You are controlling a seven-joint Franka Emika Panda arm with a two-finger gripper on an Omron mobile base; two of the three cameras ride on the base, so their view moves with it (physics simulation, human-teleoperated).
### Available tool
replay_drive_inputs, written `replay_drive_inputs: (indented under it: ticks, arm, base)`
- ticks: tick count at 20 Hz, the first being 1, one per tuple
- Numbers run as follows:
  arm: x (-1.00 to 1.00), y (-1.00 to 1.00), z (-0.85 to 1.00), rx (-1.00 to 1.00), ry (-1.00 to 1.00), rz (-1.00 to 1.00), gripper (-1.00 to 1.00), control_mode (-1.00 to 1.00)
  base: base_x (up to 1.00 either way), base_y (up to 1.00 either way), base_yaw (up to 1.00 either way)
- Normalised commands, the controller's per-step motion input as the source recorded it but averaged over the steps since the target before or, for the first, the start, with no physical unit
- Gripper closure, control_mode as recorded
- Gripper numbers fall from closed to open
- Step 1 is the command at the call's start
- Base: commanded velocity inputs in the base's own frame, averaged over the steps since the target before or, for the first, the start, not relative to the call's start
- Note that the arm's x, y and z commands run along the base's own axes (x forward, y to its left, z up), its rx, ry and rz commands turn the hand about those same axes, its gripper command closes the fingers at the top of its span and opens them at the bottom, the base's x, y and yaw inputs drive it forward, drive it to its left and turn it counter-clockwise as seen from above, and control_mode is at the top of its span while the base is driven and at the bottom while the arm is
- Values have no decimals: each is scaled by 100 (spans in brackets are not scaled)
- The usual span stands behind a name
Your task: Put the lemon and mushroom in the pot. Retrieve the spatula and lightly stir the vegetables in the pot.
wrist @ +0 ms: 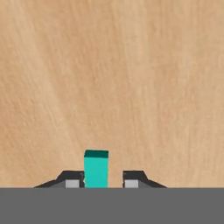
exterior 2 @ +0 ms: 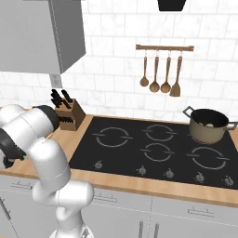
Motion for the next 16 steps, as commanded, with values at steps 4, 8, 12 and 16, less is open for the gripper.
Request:
replay_drive_inputs:
  ticks: [4,8,12,16]
  arm:
    - [-25,-73,-52,8,-2,0,100,-100]
    - [-26,-77,-55,13,-1,0,100,-100]
    - [-23,-46,-14,15,0,0,100,-100]
    - [-48,-3,86,19,-5,0,100,-100]
  base:
    - [0,0,0]
    - [0,0,0]
    - [0,0,0]
    - [0,0,0]
